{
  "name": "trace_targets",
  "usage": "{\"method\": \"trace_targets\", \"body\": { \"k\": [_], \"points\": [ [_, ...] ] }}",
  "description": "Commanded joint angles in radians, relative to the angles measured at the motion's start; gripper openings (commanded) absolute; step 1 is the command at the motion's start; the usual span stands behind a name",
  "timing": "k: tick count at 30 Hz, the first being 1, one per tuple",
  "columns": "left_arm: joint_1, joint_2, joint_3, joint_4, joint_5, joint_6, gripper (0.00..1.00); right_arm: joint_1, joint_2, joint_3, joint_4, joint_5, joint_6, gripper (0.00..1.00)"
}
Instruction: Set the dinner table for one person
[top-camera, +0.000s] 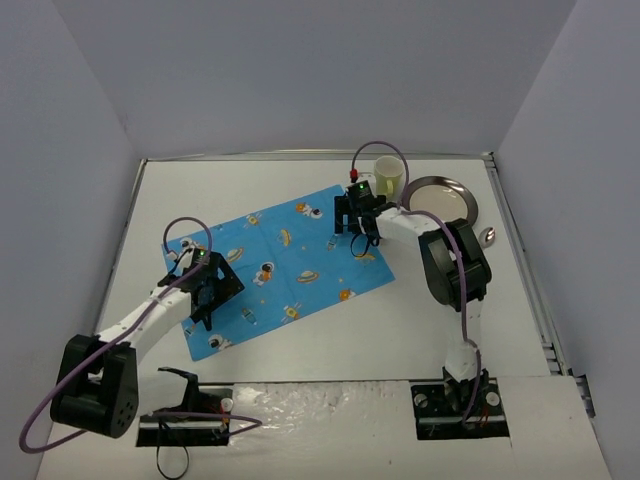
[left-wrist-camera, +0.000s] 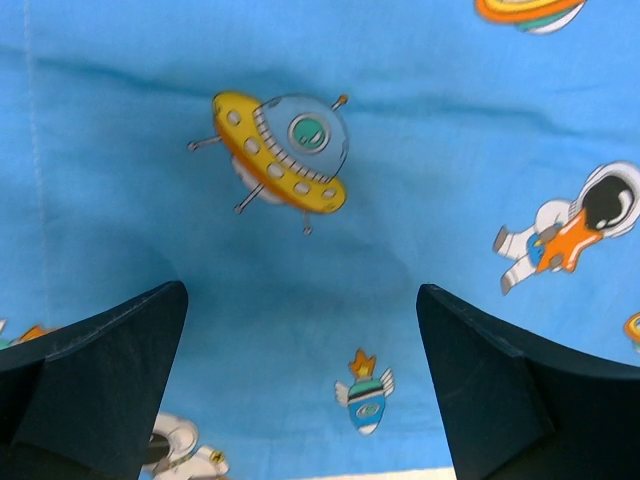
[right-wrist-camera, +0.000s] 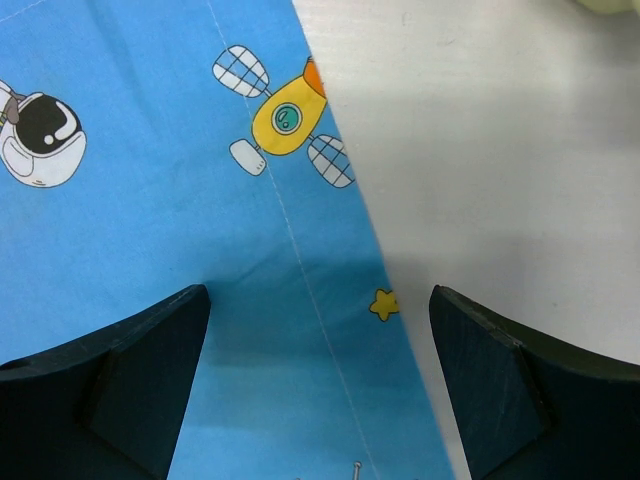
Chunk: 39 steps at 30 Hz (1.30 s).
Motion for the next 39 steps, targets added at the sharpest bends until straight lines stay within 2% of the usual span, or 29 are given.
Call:
{"method": "trace_targets", "body": {
  "k": [1,6,9,12,20,27,30,33,39],
  "points": [
    [-0.009,-0.097,0.137,-0.141,-0.041,0.082,0.97,-0.004,-0.085,0.048,-0.045,-0.038,-0.08,0.88],
    [-0.006,-0.078,0.314,-0.202,-0.118,0.286,0.97,-0.023,-0.156,0.011,-0.065,-0.126,-0.149,0.83],
    [-0.001,-0.015,0.41,-0.22,-0.094,0.381,0.97,-0.026,-0.138,0.033,-0.08,-0.168,-0.22,0.8],
    [0.001,0.019,0.48,-0.25,-0.072,0.481,0.97,-0.035,-0.086,0.091,-0.084,-0.191,-0.278,0.72],
    [0.028,-0.107,0.425,-0.223,-0.047,0.59,0.97,-0.043,0.068,0.256,-0.084,-0.217,-0.336,0.55],
    [0.047,-0.232,0.321,-0.18,-0.046,0.632,0.97,-0.046,0.16,0.304,-0.084,-0.192,-0.354,0.54],
    [0.051,-0.264,0.285,-0.165,-0.081,0.634,0.97,-0.047,0.191,0.312,-0.084,-0.184,-0.361,0.51],
    [0.053,-0.277,0.265,-0.163,-0.109,0.638,0.97,-0.05,0.211,0.324,-0.085,-0.176,-0.364,0.41],
    [0.057,-0.284,0.264,-0.164,-0.15,0.639,0.97,-0.061,0.258,0.367,-0.084,-0.156,-0.371,0.09]
  ]
}}
